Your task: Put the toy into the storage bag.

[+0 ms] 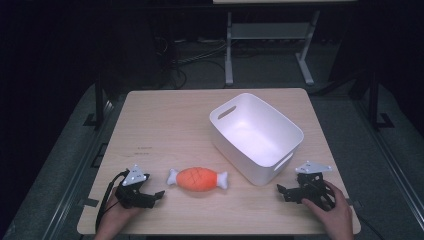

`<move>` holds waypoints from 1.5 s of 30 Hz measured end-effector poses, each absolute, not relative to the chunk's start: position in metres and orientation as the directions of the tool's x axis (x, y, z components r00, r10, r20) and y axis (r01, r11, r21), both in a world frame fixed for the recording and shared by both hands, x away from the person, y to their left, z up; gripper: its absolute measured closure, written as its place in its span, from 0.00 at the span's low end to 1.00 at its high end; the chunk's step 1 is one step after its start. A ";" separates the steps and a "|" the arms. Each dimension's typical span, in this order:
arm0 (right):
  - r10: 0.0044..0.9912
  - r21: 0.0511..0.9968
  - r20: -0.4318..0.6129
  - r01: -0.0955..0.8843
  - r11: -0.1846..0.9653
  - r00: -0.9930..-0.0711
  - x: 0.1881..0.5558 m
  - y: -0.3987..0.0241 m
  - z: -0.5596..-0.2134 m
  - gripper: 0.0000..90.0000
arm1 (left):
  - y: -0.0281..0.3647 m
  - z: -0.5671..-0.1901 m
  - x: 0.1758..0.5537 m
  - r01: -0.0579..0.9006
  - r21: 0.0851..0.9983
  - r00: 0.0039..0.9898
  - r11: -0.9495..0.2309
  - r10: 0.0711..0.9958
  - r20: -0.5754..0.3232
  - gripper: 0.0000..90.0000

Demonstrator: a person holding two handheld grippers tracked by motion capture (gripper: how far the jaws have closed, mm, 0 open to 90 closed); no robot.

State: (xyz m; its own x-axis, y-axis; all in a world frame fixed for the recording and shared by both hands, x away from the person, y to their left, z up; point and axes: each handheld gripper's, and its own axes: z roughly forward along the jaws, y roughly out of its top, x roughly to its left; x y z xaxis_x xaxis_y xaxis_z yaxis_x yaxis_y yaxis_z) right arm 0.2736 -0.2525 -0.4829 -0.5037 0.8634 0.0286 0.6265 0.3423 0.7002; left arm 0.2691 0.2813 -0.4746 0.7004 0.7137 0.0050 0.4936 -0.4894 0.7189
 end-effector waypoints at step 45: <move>0.863 0.700 0.029 0.627 0.342 -0.504 0.274 -0.253 -0.483 0.01 | 0.255 -0.428 0.277 0.446 0.715 0.817 -0.538 0.571 -0.080 1.00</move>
